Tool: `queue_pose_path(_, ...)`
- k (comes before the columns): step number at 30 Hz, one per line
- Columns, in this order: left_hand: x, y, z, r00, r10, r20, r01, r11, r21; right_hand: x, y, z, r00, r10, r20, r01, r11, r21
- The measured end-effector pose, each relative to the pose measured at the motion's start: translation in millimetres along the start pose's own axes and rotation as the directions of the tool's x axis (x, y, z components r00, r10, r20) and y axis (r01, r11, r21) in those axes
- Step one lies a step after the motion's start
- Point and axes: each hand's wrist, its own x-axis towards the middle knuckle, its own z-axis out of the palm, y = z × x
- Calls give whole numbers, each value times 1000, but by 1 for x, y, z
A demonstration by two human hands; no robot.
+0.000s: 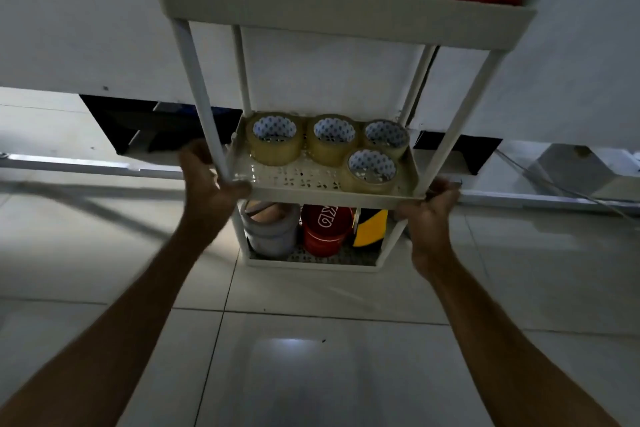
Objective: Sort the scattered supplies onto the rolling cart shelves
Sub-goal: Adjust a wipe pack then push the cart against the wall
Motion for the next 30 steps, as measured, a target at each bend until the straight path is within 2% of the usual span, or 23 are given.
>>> queue_pose_path(2, -20, -25, 11, 968, -239, 79, 234, 970, 62, -7, 27, 6, 993, 111, 35, -110, 994, -21)
queue_pose_path(4, -31, -44, 20, 907, -401, 126, 398, 916, 48, -7, 47, 12, 990, 137, -20, -138, 982, -127)
queue_pose_path(6, -32, -56, 25, 901, -426, 86, 421, 905, 64, -1, 59, 14, 994, 100, -50, -107, 977, -182)
queue_pose_path(8, -27, -60, 31, 888, -460, 16, 460, 888, -3, 8, 67, 14, 992, 105, -69, -117, 971, -211)
queue_pose_path(11, -15, -59, 35, 856, -516, -31, 514, 856, -61, 21, 73, 15, 970, 190, -152, -210, 969, -133)
queue_pose_path(15, -5, -70, 31, 874, -483, 63, 486, 872, -62, 29, 75, 15, 976, 186, -114, -202, 968, -148)
queue_pose_path(19, -20, -80, 33, 926, -377, -1, 374, 919, -125, 23, 83, 9, 979, 176, -99, -189, 972, -138)
queue_pose_path(23, -42, -100, 38, 953, -297, -64, 297, 955, -6, 6, 102, 5, 989, 151, -4, -149, 976, -158)
queue_pose_path(26, -51, -114, 42, 939, -338, -58, 341, 939, 40, 6, 115, 5, 980, 200, -6, -199, 970, -137)
queue_pose_path(30, -46, -123, 48, 883, -469, 18, 467, 873, -140, 22, 119, 11, 946, 295, -133, -308, 946, -96)
